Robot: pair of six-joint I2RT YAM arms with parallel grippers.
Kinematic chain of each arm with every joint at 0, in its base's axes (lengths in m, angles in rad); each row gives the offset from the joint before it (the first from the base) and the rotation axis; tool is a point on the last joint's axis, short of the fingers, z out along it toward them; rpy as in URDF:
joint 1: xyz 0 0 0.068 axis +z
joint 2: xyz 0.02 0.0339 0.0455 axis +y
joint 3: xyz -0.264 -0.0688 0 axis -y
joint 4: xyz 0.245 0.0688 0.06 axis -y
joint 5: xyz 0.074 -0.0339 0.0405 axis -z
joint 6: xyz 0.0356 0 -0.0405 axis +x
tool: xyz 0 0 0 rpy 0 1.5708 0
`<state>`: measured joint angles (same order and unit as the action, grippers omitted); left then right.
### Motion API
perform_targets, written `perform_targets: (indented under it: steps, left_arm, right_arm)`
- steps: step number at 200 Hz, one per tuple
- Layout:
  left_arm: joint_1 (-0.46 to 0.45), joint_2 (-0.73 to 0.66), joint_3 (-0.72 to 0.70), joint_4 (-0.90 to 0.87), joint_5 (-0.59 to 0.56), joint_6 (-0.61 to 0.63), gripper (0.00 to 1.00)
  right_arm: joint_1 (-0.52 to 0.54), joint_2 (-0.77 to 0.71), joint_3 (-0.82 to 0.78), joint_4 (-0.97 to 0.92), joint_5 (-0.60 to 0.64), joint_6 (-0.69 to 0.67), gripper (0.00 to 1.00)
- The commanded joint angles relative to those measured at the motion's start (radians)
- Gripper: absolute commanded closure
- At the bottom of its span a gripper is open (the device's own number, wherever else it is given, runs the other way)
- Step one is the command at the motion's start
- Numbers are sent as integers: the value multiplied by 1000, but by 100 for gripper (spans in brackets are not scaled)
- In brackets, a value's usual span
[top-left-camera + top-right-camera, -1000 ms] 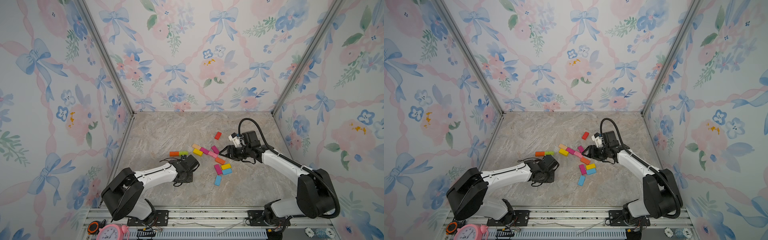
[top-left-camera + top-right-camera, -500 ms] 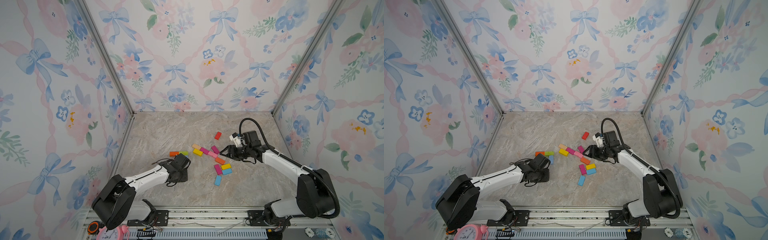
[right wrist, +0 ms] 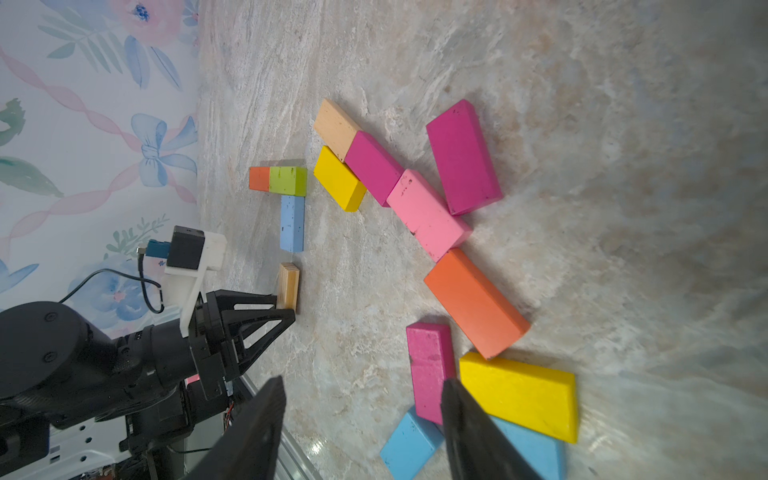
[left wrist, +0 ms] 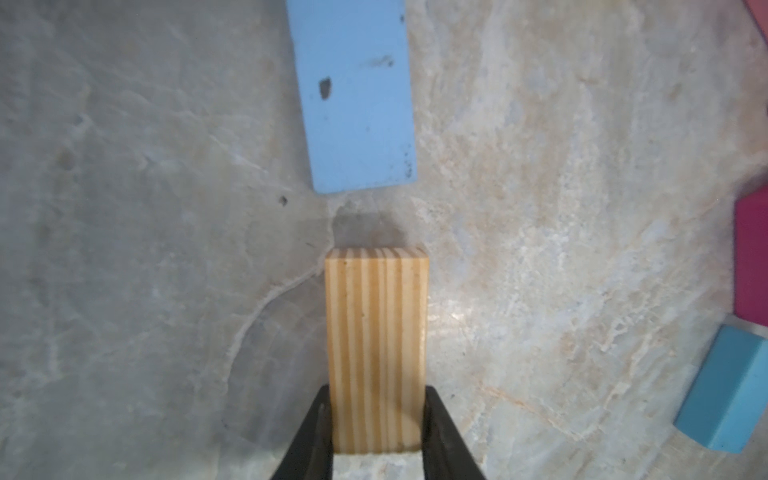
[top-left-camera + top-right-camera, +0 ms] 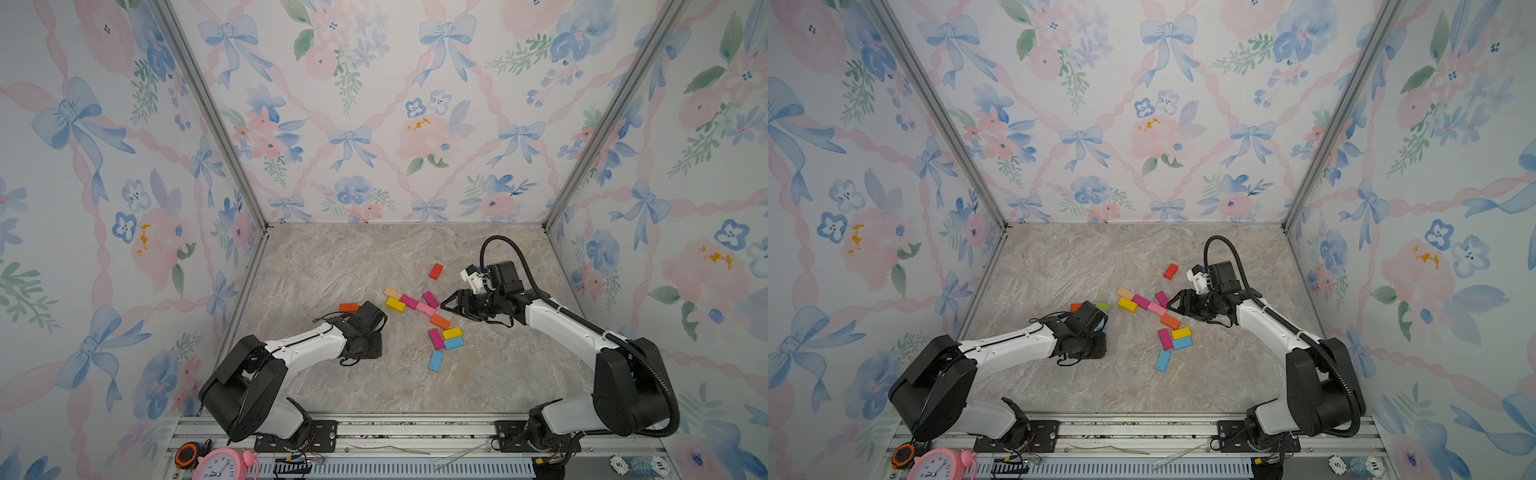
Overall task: Assemble the number 7 with building blocks
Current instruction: Assemble the building block at the center of the board.
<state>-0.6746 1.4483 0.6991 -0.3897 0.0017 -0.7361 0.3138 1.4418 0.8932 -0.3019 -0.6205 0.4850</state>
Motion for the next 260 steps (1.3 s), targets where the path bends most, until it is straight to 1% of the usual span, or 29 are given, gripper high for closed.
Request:
perform_targets:
  steps: [1, 127, 154, 168, 211, 232, 260]
  left_arm:
    - [11, 36, 6, -17, 2, 2, 76]
    - [29, 73, 30, -52, -33, -21, 78]
    - [32, 70, 30, -62, -40, -25, 76]
    - [32, 71, 30, -61, -40, -25, 69]
    - [31, 70, 30, -61, -41, -27, 43]
    - [31, 64, 30, -61, -41, -25, 32]
    - [25, 26, 30, -59, -45, -16, 21]
  right_arm:
    - [-13, 2, -8, -17, -1, -18, 38]
    - [-19, 3, -16, -1, -9, -14, 38]
    - [-19, 2, -16, 1, -10, -12, 38]
    - [-20, 0, -17, 2, -12, -11, 38]
    - [-22, -4, -21, 10, -12, -10, 38]
    - [-22, -4, -22, 10, -13, -10, 38]
    - [-24, -7, -20, 5, -11, -11, 38]
